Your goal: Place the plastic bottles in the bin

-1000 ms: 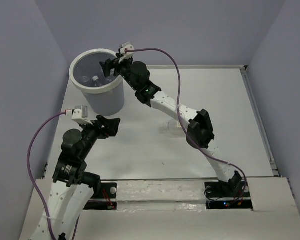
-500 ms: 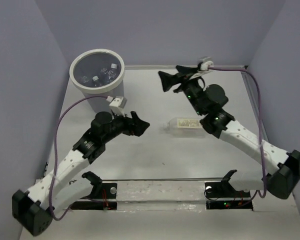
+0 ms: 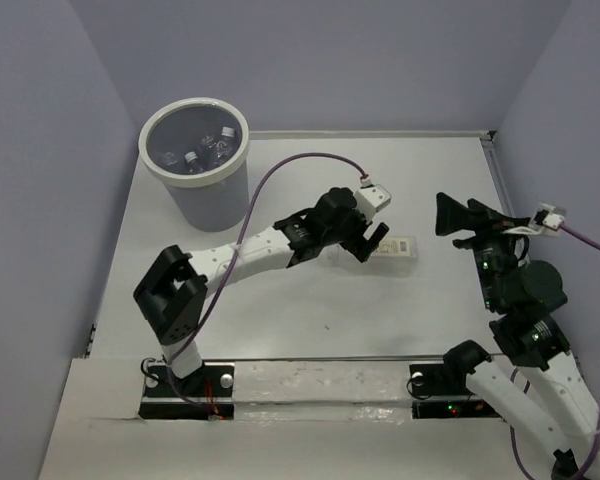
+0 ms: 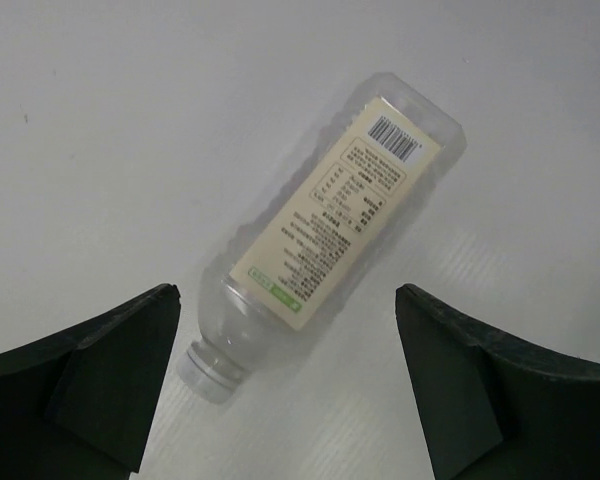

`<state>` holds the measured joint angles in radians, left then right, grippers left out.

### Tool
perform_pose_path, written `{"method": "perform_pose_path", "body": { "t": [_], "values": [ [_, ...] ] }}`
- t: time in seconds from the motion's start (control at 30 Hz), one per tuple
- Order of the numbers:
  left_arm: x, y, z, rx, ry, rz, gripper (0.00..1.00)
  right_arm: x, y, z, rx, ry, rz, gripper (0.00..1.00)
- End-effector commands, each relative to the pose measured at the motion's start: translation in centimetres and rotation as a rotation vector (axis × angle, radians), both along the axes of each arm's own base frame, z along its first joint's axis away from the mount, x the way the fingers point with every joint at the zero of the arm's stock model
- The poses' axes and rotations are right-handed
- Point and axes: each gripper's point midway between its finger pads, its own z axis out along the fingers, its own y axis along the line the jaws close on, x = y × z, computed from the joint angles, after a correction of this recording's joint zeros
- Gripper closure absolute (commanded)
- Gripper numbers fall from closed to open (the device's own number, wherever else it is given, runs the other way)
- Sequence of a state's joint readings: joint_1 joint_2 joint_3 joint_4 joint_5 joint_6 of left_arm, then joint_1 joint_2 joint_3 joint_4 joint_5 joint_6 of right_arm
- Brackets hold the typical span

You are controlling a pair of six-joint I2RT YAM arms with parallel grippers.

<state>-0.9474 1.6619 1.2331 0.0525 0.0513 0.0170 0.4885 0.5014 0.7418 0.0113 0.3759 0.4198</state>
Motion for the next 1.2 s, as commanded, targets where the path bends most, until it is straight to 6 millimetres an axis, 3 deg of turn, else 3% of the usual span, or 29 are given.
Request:
{"method": "perform_pose_path", "body": {
  "t": [0.0,0.03,0.07,0.1,0.13,0.3,0.33,0.47,0.8,0.9,0.93,0.97,1.17],
  "values": [
    [0.6,-3.9,3.8,0.057,-0.152,-0.199,0.01,-2.4,-2.9,0.5,-0.035,0.015,-0.082,0.08],
    [0.4,-4.3,1.2,0.131,-0.115,-0.222,0.01,-3.2,-3.5,0.7,-0.038,0.005,-0.092,0.08],
    [0.2,-4.8,0.8,0.152,-0.11,-0.244,0.01,-3.5,-3.8,1.1,-0.035,-0.005,-0.098,0.08],
    [0.3,-6.1,2.1,0.141,-0.131,-0.268,0.01,-3.9,-3.8,1.3,-0.031,-0.016,-0.093,0.08],
    [0.3,-6.2,-0.2,0.206,-0.103,-0.295,0.01,-4.3,-3.8,1.7,-0.027,-0.029,-0.083,0.08],
    [1.4,-7.9,-1.4,0.262,-0.099,-0.332,0.01,-4.4,-2.2,2.2,-0.036,-0.042,0.003,0.09],
    [1.1,-8.2,-2.5,0.271,-0.078,-0.356,0.01,-4.3,-2.0,2.2,-0.042,-0.038,0.01,0.09],
    [0.1,-8.5,-4.2,0.287,-0.035,-0.405,0.01,-3.7,-1.3,1.5,-0.058,-0.016,0.03,0.09],
    [0.6,-8.5,-8.5,0.364,0.003,-0.397,0.01,-4.0,-0.4,2.1,-0.047,-0.041,0.086,0.11],
    [0.9,-8.6,-8.8,0.354,0.003,-0.379,0.22,-3.8,0.3,1.8,-0.048,-0.041,0.111,0.13],
    [0.8,-8.6,-8.7,0.346,0.003,-0.37,0.45,-3.7,0.4,1.8,-0.048,-0.041,0.118,0.13],
    [1.0,-8.4,-8.8,0.341,-0.006,-0.358,0.52,-3.7,0.6,1.8,-0.05,-0.039,0.127,0.13],
    [2.2,-7.0,-5.4,0.317,-0.067,-0.25,0.86,-3.9,1.1,2.3,-0.041,-0.06,0.154,0.14]
  ]
}}
